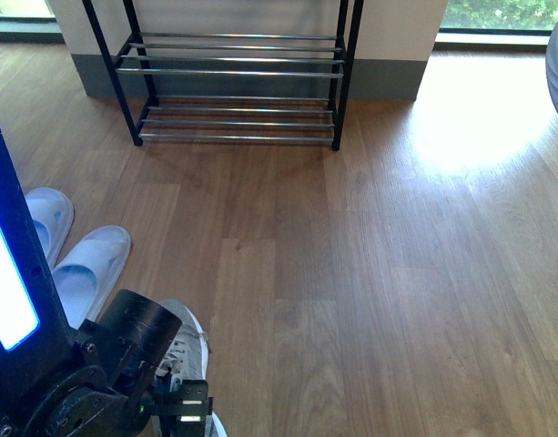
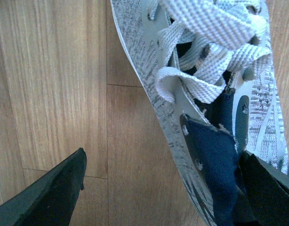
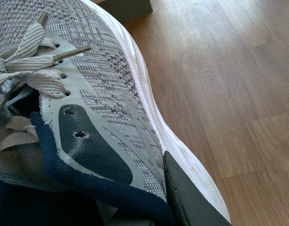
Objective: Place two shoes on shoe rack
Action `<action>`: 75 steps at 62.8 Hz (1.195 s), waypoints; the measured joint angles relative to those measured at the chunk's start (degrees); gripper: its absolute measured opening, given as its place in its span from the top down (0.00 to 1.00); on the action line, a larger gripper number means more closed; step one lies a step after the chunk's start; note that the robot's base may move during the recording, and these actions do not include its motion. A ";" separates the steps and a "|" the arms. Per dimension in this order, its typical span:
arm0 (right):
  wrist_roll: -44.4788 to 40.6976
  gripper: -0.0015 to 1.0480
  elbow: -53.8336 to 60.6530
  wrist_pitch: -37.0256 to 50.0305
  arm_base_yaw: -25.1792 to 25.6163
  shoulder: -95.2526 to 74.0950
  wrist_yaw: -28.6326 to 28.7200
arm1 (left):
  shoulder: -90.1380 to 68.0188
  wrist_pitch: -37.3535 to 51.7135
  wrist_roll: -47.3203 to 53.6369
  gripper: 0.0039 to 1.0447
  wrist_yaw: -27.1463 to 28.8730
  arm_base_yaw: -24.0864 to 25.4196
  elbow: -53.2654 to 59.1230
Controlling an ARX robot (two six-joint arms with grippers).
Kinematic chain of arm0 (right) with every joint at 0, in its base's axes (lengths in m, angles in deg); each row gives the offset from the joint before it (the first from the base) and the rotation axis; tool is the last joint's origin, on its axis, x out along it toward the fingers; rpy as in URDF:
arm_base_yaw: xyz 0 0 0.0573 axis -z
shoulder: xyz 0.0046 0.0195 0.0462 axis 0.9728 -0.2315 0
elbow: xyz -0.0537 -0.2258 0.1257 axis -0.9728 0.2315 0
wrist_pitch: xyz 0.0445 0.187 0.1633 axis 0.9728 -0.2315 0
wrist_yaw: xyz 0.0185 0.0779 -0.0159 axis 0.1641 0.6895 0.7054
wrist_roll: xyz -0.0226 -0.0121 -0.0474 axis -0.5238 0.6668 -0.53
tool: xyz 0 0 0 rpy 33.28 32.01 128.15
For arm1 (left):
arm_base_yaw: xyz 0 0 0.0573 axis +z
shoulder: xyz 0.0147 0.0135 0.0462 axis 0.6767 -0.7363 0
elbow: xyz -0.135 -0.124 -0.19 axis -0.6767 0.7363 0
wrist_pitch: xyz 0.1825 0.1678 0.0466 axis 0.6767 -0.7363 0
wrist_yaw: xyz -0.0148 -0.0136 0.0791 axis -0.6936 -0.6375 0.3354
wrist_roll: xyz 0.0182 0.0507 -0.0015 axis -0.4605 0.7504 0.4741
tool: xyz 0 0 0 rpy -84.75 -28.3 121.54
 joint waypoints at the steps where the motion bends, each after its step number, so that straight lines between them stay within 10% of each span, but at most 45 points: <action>1: 0.00 0.99 0.00 0.00 0.00 0.00 0.00 | 0.00 -0.15 -0.46 0.09 0.35 -0.11 0.04; 75: 0.00 0.99 0.00 0.00 0.00 0.00 -0.02 | 2.32 -5.44 -9.09 0.09 0.48 -1.31 0.13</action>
